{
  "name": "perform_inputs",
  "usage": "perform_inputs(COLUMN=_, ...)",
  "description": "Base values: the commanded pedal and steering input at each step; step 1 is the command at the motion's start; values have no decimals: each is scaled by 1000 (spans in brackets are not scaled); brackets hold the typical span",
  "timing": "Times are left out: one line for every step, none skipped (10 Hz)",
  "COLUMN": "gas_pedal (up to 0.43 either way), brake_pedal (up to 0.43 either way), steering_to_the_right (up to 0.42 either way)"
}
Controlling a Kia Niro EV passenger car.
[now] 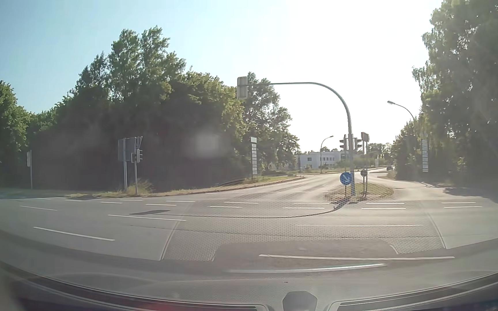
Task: Follow the waypoints while adhering to traffic rules and regulations
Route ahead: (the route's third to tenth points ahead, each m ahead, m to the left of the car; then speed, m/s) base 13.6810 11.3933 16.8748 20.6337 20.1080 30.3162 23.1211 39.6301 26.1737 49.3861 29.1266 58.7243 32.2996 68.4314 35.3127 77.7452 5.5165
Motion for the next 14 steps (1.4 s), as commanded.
perform_inputs(gas_pedal=189, brake_pedal=6, steering_to_the_right=-224)
perform_inputs(gas_pedal=189, brake_pedal=6, steering_to_the_right=-225)
perform_inputs(gas_pedal=197, brake_pedal=6, steering_to_the_right=-226)
perform_inputs(gas_pedal=197, brake_pedal=6, steering_to_the_right=-236)
perform_inputs(gas_pedal=197, brake_pedal=6, steering_to_the_right=-246)
perform_inputs(gas_pedal=197, brake_pedal=6, steering_to_the_right=-252)
perform_inputs(gas_pedal=197, brake_pedal=6, steering_to_the_right=-252)
perform_inputs(gas_pedal=197, brake_pedal=6, steering_to_the_right=-255)
perform_inputs(gas_pedal=197, brake_pedal=6, steering_to_the_right=-260)
perform_inputs(gas_pedal=197, brake_pedal=6, steering_to_the_right=-267)
perform_inputs(gas_pedal=197, brake_pedal=6, steering_to_the_right=-279)
perform_inputs(gas_pedal=197, brake_pedal=6, steering_to_the_right=-291)
perform_inputs(gas_pedal=197, brake_pedal=6, steering_to_the_right=-297)
perform_inputs(gas_pedal=197, brake_pedal=6, steering_to_the_right=-298)
